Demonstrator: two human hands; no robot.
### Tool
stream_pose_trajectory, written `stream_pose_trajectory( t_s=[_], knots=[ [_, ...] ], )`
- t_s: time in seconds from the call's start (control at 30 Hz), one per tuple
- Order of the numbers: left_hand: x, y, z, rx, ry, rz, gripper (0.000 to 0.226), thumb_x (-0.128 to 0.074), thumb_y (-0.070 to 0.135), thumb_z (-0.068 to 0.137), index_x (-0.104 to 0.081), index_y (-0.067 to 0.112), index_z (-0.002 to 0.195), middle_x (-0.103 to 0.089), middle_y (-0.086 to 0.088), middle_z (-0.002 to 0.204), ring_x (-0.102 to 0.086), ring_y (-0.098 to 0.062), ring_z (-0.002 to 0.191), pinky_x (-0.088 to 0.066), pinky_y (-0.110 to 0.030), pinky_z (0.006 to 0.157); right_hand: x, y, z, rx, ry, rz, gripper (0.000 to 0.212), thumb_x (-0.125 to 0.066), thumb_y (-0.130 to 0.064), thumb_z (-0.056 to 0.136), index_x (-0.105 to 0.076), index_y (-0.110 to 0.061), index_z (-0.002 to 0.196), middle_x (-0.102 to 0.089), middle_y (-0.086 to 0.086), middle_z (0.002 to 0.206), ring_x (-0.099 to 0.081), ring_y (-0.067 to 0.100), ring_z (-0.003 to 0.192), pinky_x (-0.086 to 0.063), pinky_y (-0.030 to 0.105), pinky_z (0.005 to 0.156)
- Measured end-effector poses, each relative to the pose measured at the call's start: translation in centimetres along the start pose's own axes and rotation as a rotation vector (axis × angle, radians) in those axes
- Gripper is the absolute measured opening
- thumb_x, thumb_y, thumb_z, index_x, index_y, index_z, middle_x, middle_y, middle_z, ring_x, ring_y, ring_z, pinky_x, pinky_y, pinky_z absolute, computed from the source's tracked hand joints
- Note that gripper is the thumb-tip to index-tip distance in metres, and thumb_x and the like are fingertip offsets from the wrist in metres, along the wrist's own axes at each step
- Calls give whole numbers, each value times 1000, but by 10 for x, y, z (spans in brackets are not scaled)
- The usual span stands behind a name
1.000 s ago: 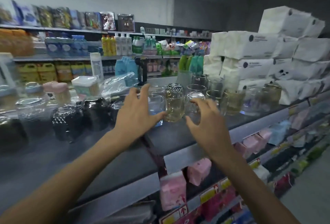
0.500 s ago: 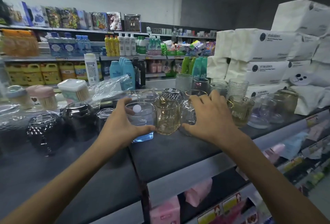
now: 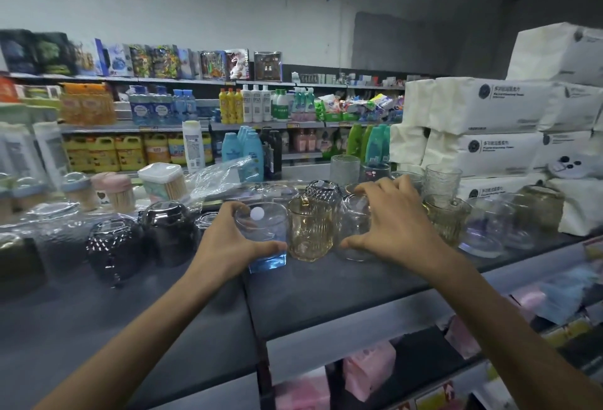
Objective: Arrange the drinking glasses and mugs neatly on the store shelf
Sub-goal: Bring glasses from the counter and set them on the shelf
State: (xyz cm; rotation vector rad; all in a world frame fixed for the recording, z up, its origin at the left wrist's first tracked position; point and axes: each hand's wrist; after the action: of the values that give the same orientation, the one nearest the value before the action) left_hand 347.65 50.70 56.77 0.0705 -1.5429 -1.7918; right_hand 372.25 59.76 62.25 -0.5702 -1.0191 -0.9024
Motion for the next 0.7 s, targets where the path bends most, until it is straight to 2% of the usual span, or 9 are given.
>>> stream_pose_trajectory(
  t_s=[0.1, 0.2, 0.37, 0.47, 0.5, 0.6, 0.7],
  knots=[
    [0, 6, -7, -6, 49, -7, 87, -104, 35, 48, -55, 22, 119, -69, 4, 106, -70, -18, 99, -57, -44, 93, 8, 3, -5, 15, 99, 55, 100, -79, -75, 62, -46, -27, 143, -50, -3, 132, -33, 22, 121, -34, 36, 104],
    [5, 15, -15, -47, 106, -5, 81, -103, 36, 51, -56, 25, 117, -68, 8, 106, -68, -14, 98, -55, -34, 85, 18, 4, -14, 31, 198, 146, 97, -83, -70, 62, -46, -29, 141, -47, -4, 133, -31, 20, 123, -34, 34, 105],
    [17, 30, -35, -153, 171, -7, 87, -101, 41, 52, -52, 30, 123, -68, 12, 108, -67, -10, 101, -55, -34, 89, 30, -3, -34, 80, 332, 303, 95, -87, -62, 65, -44, -32, 144, -42, -7, 136, -34, 15, 127, -37, 33, 108],
    [27, 39, -56, -187, 203, -58, 86, -100, 38, 54, -53, 34, 126, -68, 18, 109, -66, 5, 95, -52, -17, 80, 33, -12, -50, 87, 394, 619, 89, -92, -50, 65, -48, -38, 141, -41, -14, 136, -40, -1, 119, -38, 16, 98],
    [31, 42, -64, -189, 206, -88, 85, -99, 36, 55, -54, 34, 127, -70, 17, 108, -67, 7, 95, -53, -16, 81, 34, -16, -55, 85, 396, 762, 87, -93, -48, 64, -49, -40, 139, -43, -17, 137, -42, -6, 117, -37, 12, 96],
    [45, 43, -88, -162, 211, -166, 82, -98, 31, 58, -56, 39, 128, -73, 17, 110, -71, -4, 100, -60, -37, 91, 29, -31, -68, 83, 338, 1224, 83, -92, -42, 60, -53, -44, 132, -55, -32, 132, -52, -13, 122, -45, 12, 96],
    [63, 39, -116, -133, 234, -180, 80, -96, 28, 62, -57, 39, 130, -73, 15, 115, -71, -7, 106, -57, -42, 96, 20, -54, -75, 43, 203, 1556, 81, -92, -39, 53, -58, -47, 125, -64, -35, 120, -62, -8, 115, -54, 18, 90]
  ],
)
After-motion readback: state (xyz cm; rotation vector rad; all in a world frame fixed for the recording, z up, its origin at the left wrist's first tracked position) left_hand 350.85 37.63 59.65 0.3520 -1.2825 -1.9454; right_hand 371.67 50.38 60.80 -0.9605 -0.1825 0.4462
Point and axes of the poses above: each hand's wrist, its own z-axis towards the middle knuckle, its own x-axis out of the back of the hand, y = z × x
